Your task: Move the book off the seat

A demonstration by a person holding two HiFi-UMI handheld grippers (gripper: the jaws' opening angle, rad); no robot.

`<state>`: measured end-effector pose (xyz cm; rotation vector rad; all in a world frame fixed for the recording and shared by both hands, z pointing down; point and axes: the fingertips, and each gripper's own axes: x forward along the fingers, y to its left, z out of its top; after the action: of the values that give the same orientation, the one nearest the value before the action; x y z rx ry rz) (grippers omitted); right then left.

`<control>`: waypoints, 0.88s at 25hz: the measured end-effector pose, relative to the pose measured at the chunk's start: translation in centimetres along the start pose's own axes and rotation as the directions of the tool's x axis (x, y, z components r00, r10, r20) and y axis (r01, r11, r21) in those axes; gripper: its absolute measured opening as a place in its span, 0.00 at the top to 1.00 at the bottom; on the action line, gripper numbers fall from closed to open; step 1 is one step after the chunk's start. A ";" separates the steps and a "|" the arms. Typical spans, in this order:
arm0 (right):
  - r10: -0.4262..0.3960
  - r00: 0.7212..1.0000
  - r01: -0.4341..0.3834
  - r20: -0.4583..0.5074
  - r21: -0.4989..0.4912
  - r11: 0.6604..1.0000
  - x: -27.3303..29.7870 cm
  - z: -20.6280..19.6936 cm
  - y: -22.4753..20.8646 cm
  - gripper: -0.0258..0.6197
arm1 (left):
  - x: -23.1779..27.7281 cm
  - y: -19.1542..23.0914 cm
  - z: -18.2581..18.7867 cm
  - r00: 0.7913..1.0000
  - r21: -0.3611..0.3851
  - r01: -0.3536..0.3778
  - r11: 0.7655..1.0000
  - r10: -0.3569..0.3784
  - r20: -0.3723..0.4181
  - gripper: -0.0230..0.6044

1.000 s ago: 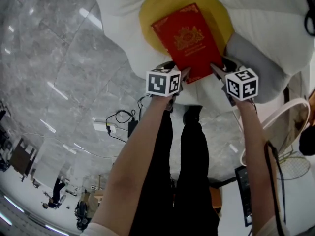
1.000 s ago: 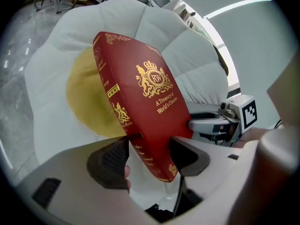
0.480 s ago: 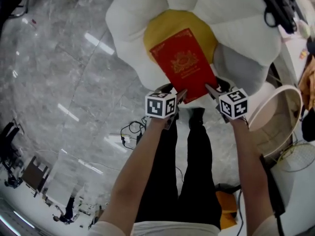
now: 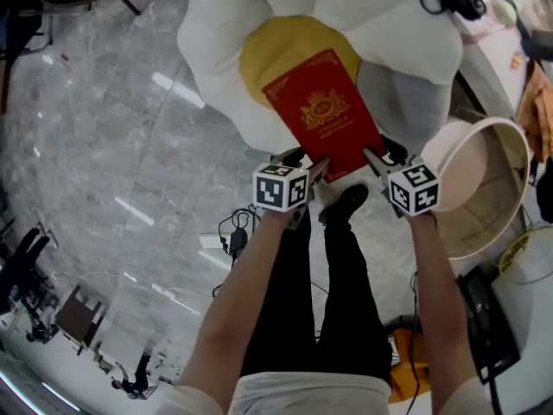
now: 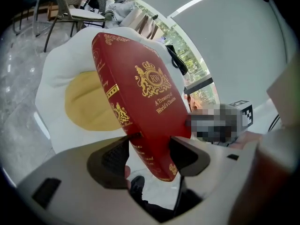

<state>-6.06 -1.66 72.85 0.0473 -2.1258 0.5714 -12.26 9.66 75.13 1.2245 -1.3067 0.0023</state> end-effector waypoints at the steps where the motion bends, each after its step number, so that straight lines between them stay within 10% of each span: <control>1: -0.005 1.000 0.005 0.013 0.002 1.000 -0.9 -0.3 0.0 0.63 | 0.0 -0.7 -0.3 1.000 0.010 0.006 1.000 -0.006 0.002 0.53; 13: -0.100 0.986 0.085 0.137 0.111 0.990 -13.3 -5.8 -3.2 0.63 | 2.1 -12.7 -3.7 0.997 0.151 0.073 0.986 -0.066 -0.051 0.53; 22: -0.235 0.946 0.177 0.221 0.254 0.951 -23.1 -10.7 -7.0 0.63 | 6.0 -22.4 -5.3 0.977 0.316 0.172 0.933 -0.121 -0.174 0.53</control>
<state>17.46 -7.57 62.50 0.4926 -2.2480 0.7132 7.32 -0.08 65.68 1.5747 -1.1055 0.2113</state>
